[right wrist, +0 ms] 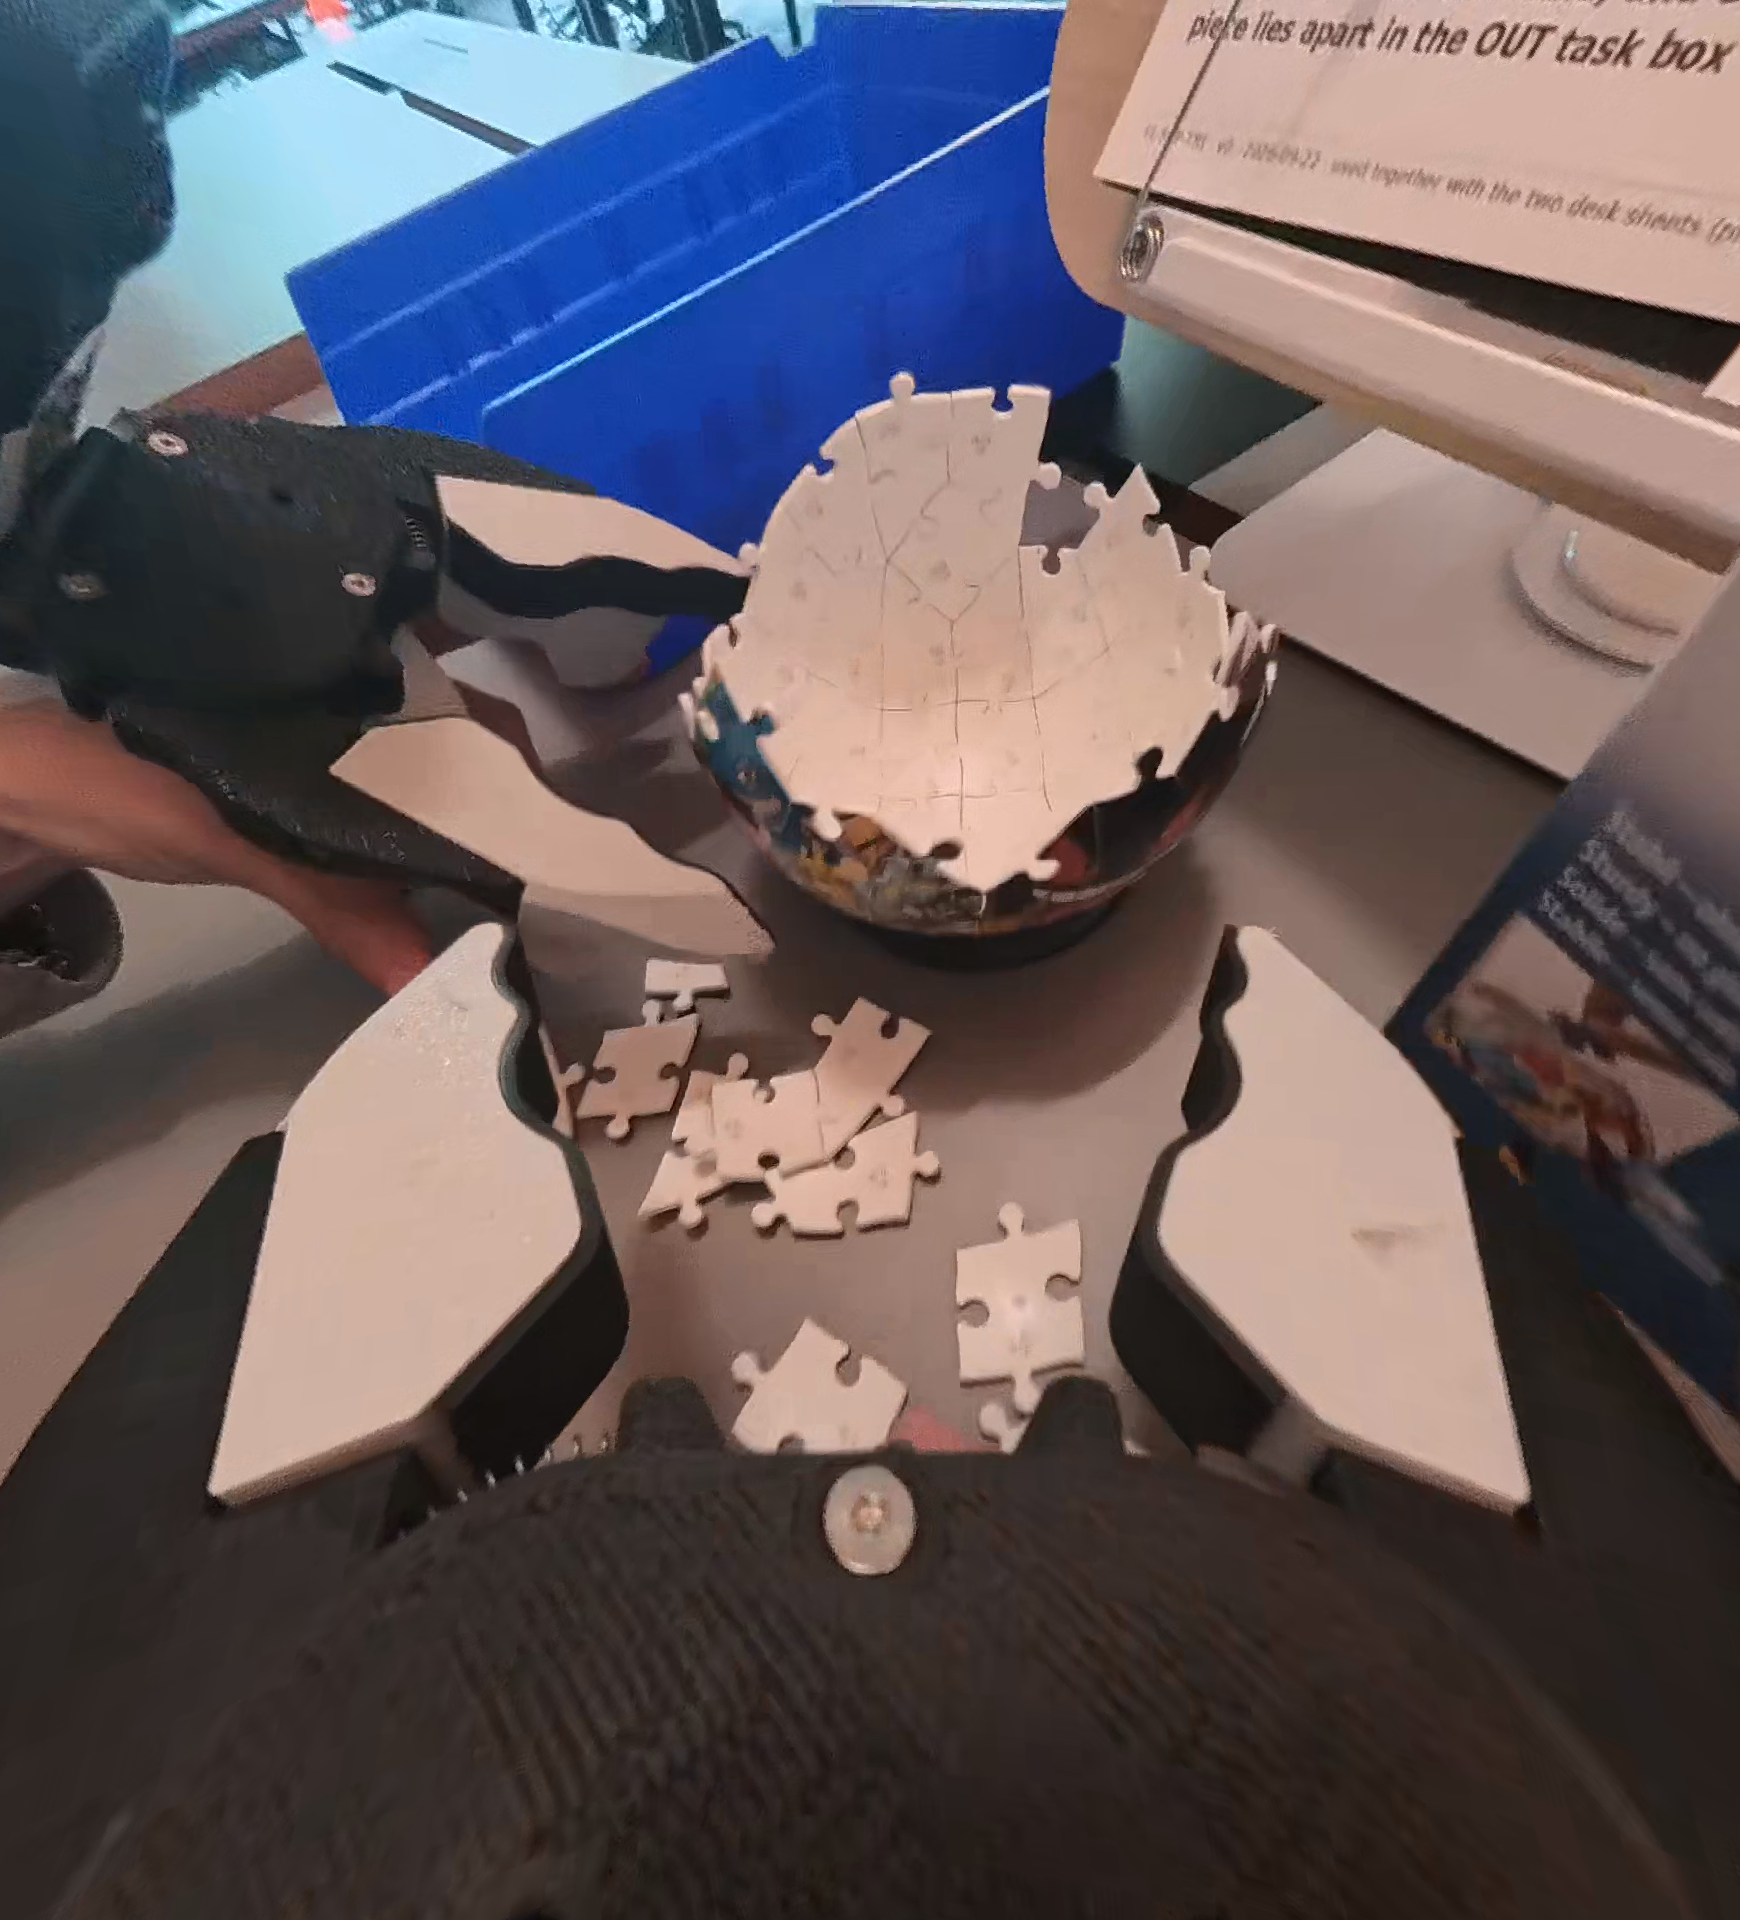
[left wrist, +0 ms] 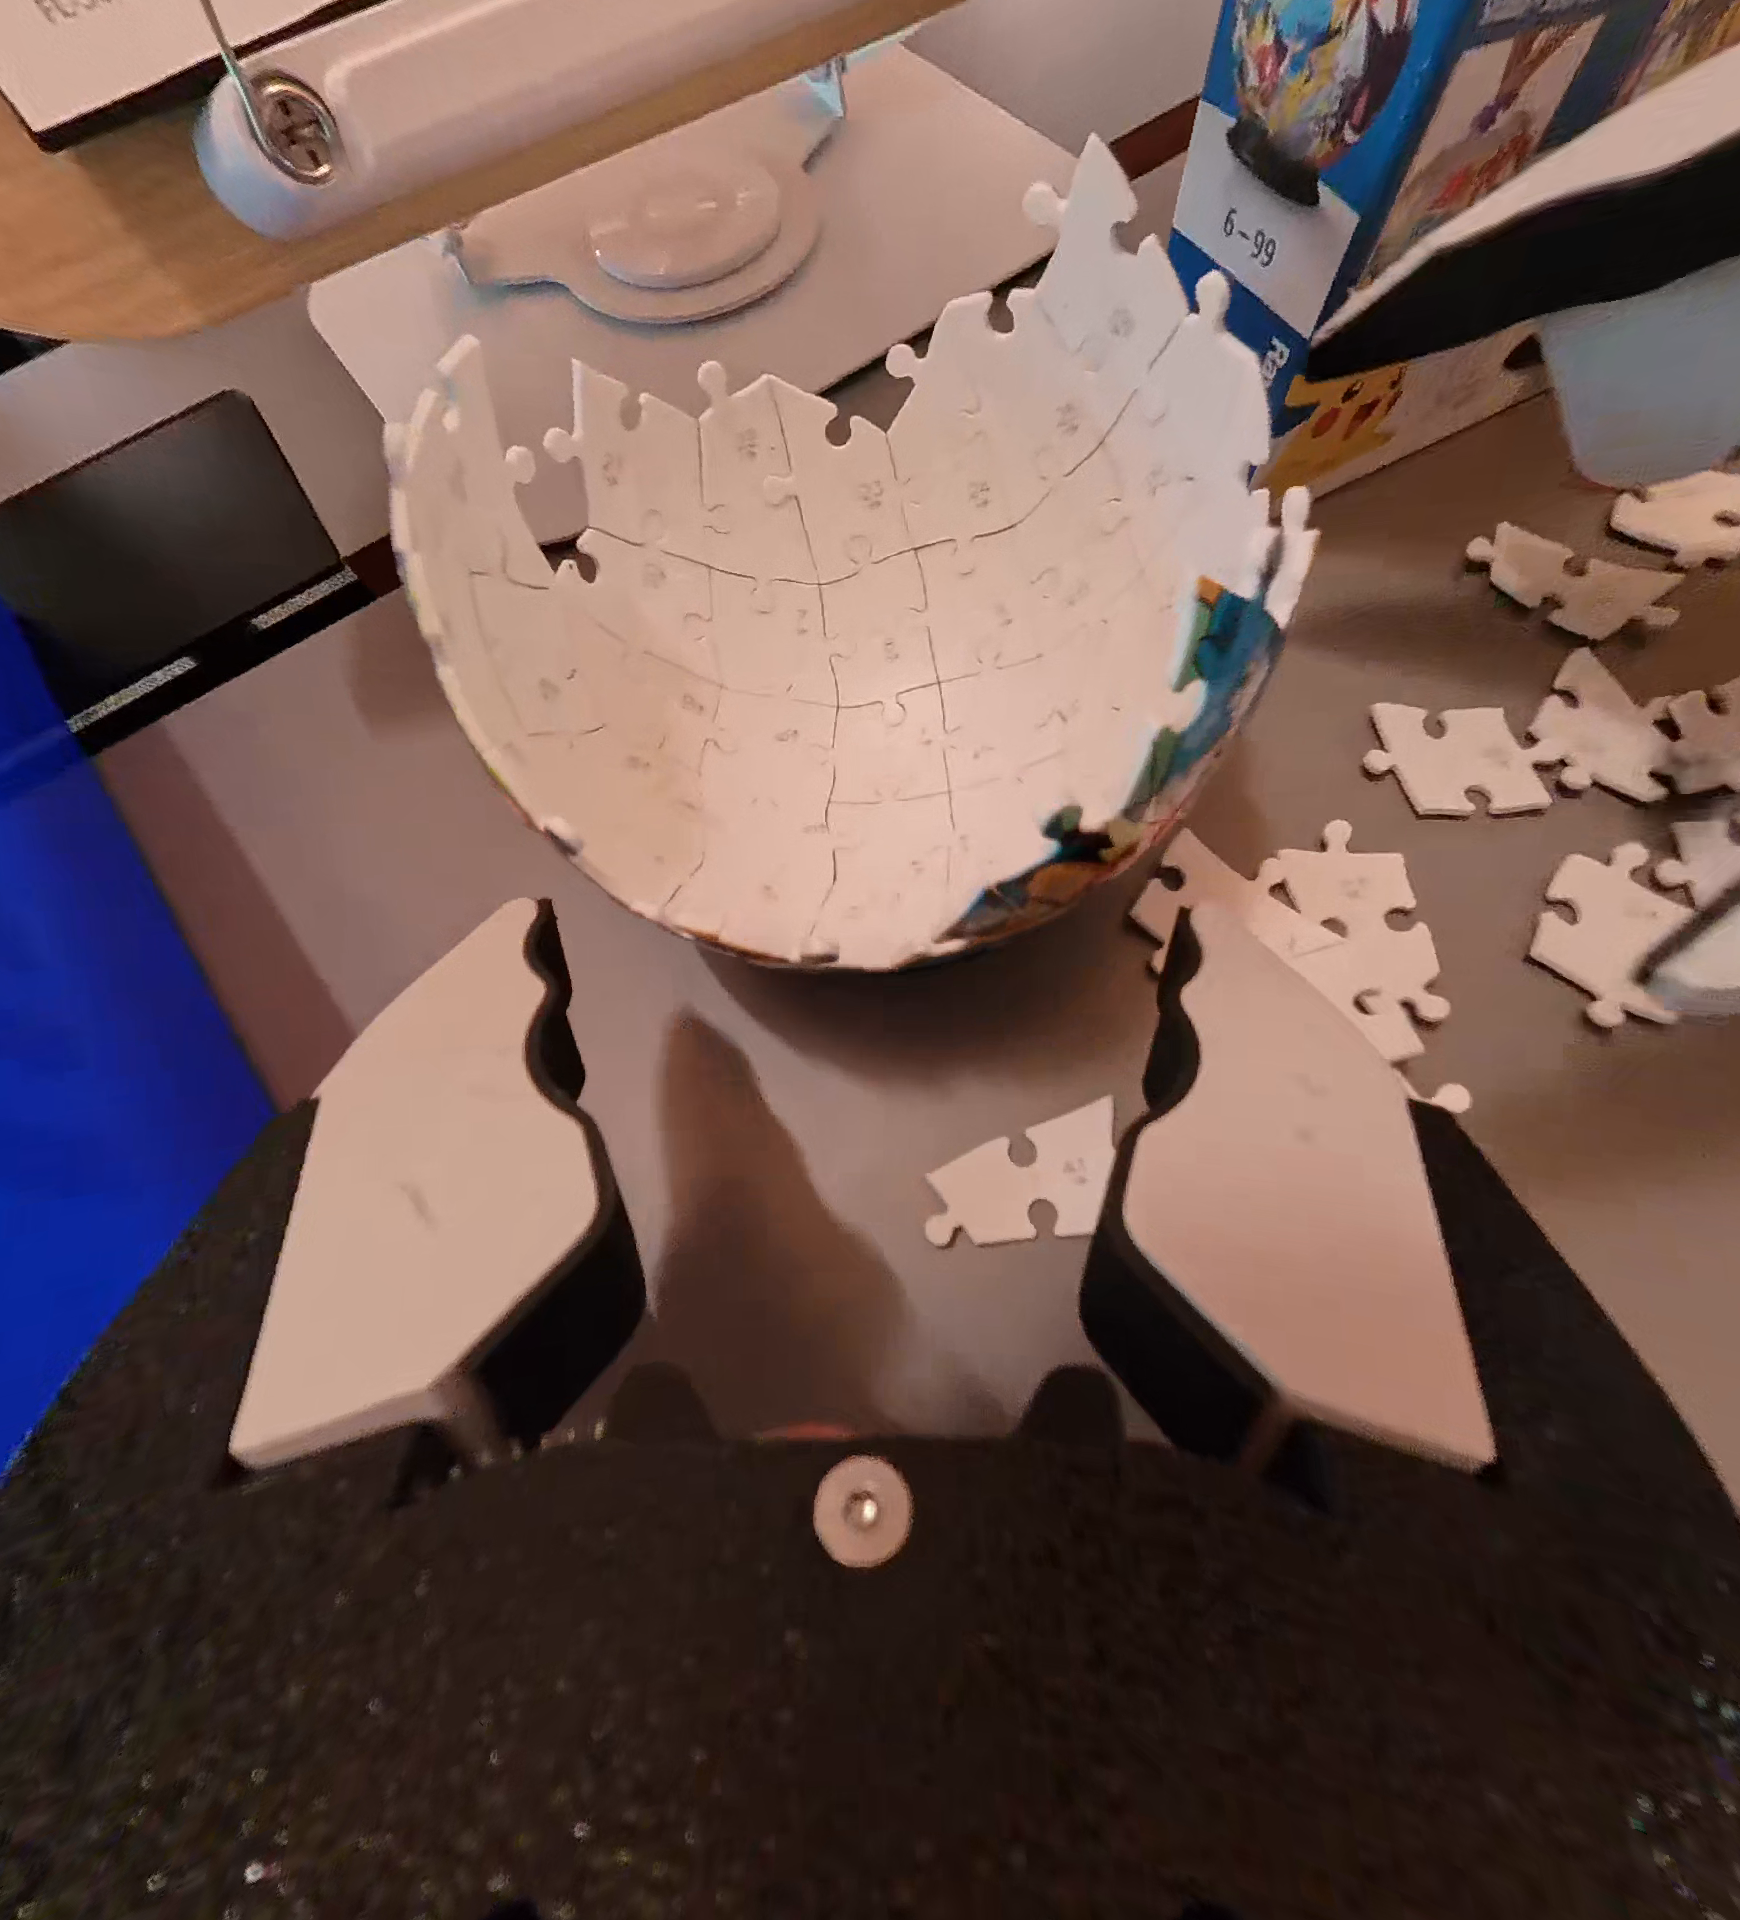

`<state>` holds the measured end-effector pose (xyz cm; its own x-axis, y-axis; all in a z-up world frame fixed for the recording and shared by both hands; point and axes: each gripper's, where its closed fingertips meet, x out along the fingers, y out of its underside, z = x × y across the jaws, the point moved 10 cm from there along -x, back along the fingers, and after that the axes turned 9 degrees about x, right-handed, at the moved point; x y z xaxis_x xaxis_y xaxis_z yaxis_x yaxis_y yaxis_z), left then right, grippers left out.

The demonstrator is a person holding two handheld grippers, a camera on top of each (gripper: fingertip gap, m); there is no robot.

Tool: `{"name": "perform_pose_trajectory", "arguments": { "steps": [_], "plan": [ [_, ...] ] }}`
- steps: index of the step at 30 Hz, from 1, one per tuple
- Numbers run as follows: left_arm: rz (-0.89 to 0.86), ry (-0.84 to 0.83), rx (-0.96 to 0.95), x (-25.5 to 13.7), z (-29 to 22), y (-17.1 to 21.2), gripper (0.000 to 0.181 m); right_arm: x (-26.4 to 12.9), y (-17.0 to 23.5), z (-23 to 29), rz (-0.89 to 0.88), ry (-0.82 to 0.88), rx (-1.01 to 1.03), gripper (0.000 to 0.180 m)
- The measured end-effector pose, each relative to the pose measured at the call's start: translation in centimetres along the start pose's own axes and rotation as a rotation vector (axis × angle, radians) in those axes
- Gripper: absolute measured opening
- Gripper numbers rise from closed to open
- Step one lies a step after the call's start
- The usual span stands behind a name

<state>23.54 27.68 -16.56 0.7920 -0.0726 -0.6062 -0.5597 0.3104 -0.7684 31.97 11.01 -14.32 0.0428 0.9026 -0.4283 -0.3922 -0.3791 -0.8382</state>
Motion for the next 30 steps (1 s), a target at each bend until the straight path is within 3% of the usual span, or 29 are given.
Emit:
{"name": "perform_pose_trajectory", "arguments": {
  "steps": [18, 30],
  "plan": [
    [-0.084, 0.079, 0.055, 1.7, 1.3, 0.0, 0.116, 3.7, -0.1, -2.9, 0.059, -0.1, -0.04, 0.115],
    [-0.135, 0.035, 0.154, 1.1, 1.0, -0.2, 0.114, 3.2, -0.9, -1.9, 0.058, -0.008, -0.191, 0.104]
  ]
}}
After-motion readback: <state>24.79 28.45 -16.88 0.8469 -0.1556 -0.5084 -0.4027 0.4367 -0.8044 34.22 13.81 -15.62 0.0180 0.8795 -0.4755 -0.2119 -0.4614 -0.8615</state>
